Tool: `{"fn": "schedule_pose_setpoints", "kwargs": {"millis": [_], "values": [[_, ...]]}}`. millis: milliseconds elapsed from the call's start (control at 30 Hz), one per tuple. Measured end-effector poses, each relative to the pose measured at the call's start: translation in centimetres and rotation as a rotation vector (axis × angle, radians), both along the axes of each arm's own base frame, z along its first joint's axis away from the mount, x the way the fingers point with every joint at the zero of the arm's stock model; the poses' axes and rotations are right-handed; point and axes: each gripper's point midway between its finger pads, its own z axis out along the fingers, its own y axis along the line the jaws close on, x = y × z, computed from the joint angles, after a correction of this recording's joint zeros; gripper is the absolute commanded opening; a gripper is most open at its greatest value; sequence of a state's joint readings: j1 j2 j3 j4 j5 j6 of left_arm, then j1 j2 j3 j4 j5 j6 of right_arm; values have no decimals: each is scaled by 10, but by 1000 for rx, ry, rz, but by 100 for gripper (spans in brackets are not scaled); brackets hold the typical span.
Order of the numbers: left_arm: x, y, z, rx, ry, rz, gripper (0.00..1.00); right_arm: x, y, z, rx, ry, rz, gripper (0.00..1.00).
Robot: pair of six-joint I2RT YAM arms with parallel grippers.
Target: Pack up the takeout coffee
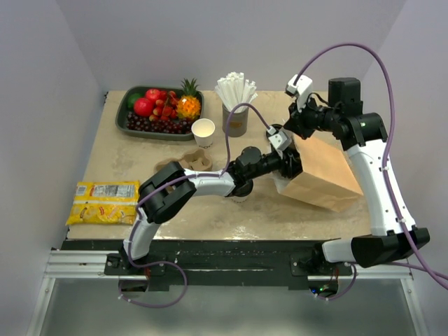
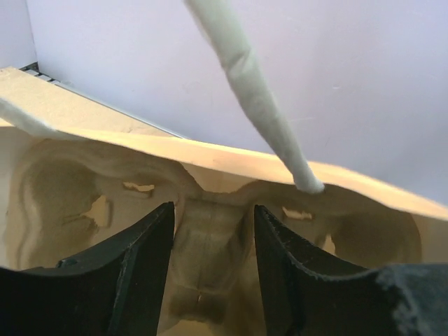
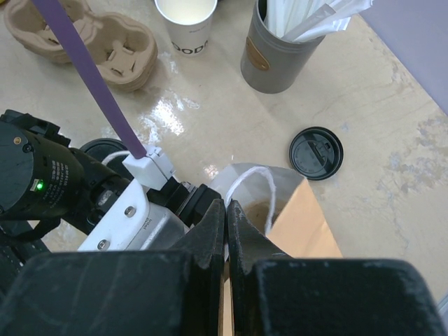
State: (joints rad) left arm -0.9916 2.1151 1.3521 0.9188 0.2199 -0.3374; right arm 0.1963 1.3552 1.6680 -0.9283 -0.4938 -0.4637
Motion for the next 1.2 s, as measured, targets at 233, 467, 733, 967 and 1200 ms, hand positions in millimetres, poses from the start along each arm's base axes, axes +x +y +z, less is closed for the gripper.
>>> {"fn": "schedule_pose_setpoints", "kwargs": {"millis": [233, 467, 733, 967, 1200], "values": [[0, 0, 0, 1, 0, -1, 59, 0, 0, 0, 0, 0, -1, 0], [1, 1, -4, 16, 0, 0, 97, 0, 0, 0, -1, -1, -1, 0], [2, 15, 13, 41, 9, -4, 100, 7, -8, 3, 20, -2, -47, 0], [-2, 37, 75, -17, -39, -13, 100, 17, -21, 10, 64, -14, -111, 0], [-9, 57, 111, -3, -73, -29, 100, 25, -36, 17, 114, -21, -170, 0]]}}
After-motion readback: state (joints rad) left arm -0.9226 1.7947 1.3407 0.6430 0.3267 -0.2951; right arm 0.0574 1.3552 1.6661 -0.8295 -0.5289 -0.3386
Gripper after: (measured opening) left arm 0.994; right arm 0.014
